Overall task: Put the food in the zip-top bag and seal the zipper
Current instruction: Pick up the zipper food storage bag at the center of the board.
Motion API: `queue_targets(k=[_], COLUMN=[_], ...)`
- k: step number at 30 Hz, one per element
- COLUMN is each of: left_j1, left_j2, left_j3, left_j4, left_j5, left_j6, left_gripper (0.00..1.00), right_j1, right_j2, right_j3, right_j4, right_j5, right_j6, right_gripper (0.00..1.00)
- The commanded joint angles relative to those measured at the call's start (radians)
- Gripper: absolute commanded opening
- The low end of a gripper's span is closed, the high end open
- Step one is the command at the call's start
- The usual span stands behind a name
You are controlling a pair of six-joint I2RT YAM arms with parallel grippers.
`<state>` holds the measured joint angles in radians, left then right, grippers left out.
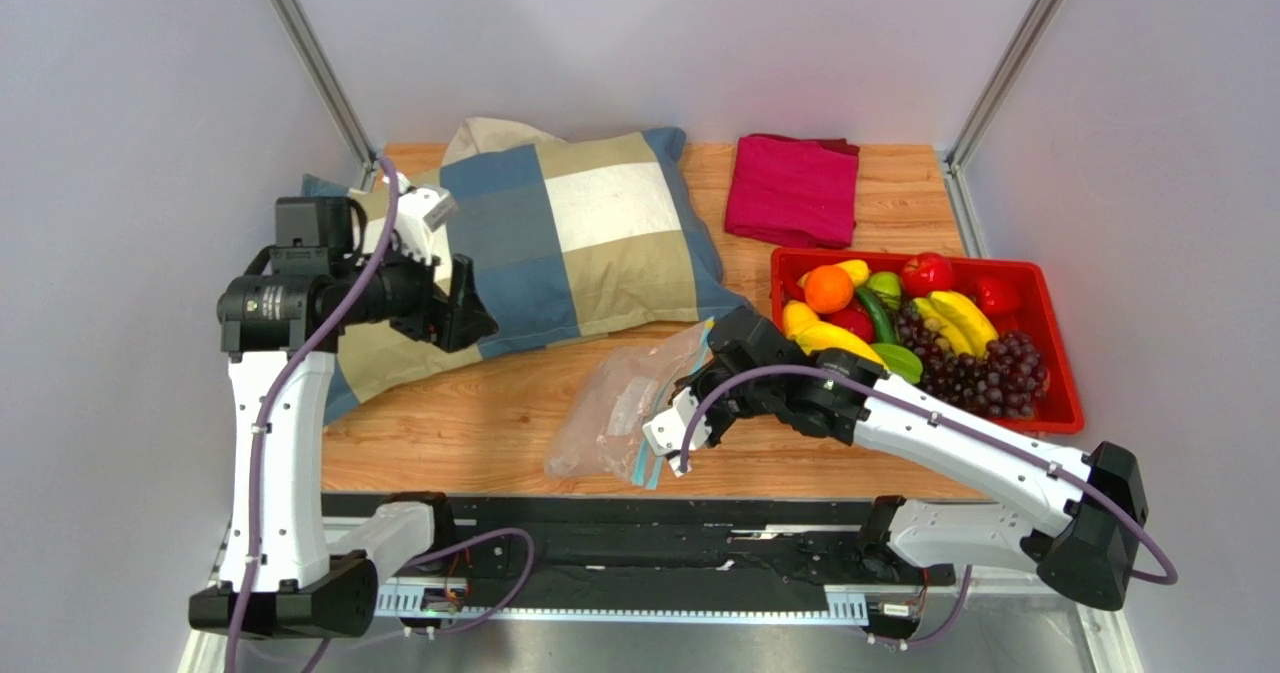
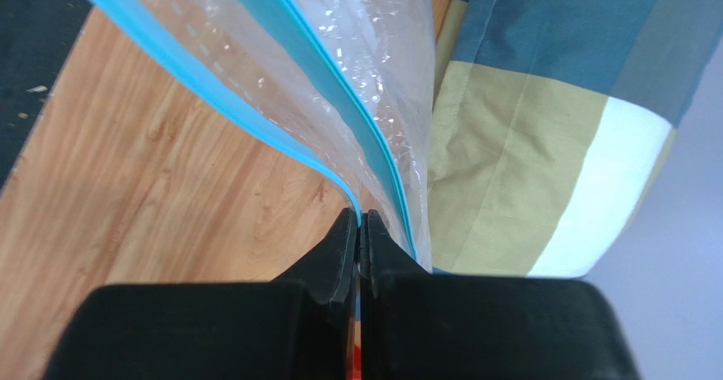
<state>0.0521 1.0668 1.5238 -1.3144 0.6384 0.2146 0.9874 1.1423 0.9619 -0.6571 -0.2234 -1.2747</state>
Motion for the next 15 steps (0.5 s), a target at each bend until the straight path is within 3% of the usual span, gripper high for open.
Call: queue_targets(k=[1,6,15], left_j1=[-0.129,-0.323,-0.437], left_j2=[0.019,0.113,0.254], left_j3=[-0.011,0.015,0.056], left_j4=[0.03,0.098,0.202], left_j5=[-0.032,-0.06,0.063], left_j6=[-0.01,-0.098,-0.208], left_gripper=[0.89,0.84,0.69], right_j1=[0.017,0.025,0.025], right_j2=[-0.07,-0.098,-0.138], right_j3=[-0.035,-0.051,-0.106], right_j4=[0.204,0.309,0.41], right_j5=[0.03,0.002,-0.086], right_j6=[-0.11,-0.1,-0.094], right_gripper=[0.0,0.0,0.0])
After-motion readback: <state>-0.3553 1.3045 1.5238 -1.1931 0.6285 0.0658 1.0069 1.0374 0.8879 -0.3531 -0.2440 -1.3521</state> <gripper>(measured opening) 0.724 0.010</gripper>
